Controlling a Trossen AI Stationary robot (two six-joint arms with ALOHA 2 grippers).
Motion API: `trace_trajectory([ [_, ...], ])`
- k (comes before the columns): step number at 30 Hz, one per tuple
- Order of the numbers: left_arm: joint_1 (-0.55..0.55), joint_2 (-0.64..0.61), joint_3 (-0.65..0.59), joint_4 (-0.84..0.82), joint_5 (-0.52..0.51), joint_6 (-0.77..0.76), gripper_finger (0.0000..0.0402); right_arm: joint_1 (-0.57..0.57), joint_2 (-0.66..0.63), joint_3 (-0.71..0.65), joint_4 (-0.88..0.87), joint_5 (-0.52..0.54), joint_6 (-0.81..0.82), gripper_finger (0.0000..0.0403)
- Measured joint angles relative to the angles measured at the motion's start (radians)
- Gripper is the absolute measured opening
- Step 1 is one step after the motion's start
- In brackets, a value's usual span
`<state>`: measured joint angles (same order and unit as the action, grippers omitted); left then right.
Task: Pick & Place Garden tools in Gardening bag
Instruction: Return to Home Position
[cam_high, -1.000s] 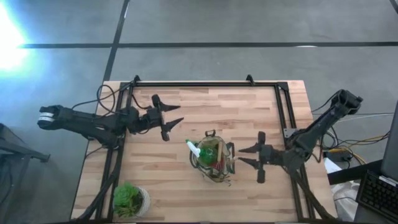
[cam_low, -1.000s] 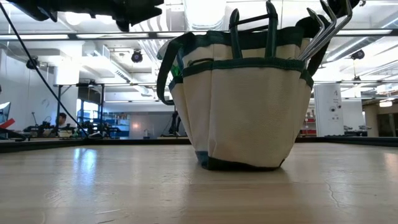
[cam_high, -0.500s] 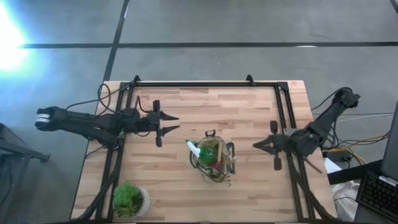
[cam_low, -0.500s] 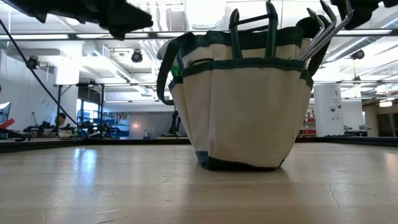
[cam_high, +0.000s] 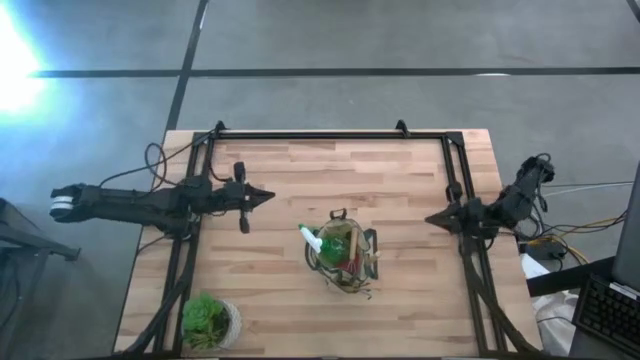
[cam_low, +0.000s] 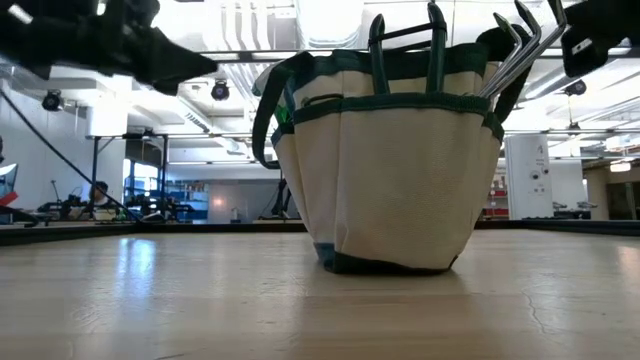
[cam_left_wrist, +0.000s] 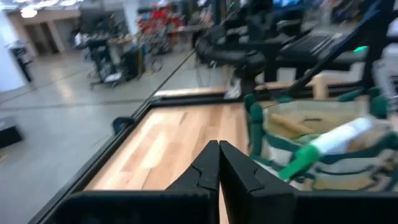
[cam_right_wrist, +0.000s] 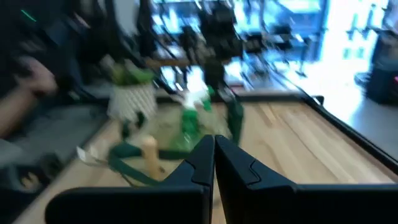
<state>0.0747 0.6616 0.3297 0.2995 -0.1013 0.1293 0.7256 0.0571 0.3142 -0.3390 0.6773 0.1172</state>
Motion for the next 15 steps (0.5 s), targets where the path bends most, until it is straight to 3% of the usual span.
trace_trajectory([
  [2, 0.022, -0.044, -0.042, 0.034, 0.058, -0.006, 0.0005, 0.000, -0.056, -0.026, 0.038, -0.049, -0.044, 0.0008],
  [7, 0.074, -0.129, -0.122, 0.126, 0.194, -0.041, 0.0007, -0.012, -0.018, -0.022, 0.123, -0.131, -0.151, 0.0008],
  [15, 0.145, -0.163, -0.191, 0.144, 0.217, -0.080, 0.0003, -0.053, -0.029, -0.036, 0.119, -0.185, -0.131, 0.0008],
])
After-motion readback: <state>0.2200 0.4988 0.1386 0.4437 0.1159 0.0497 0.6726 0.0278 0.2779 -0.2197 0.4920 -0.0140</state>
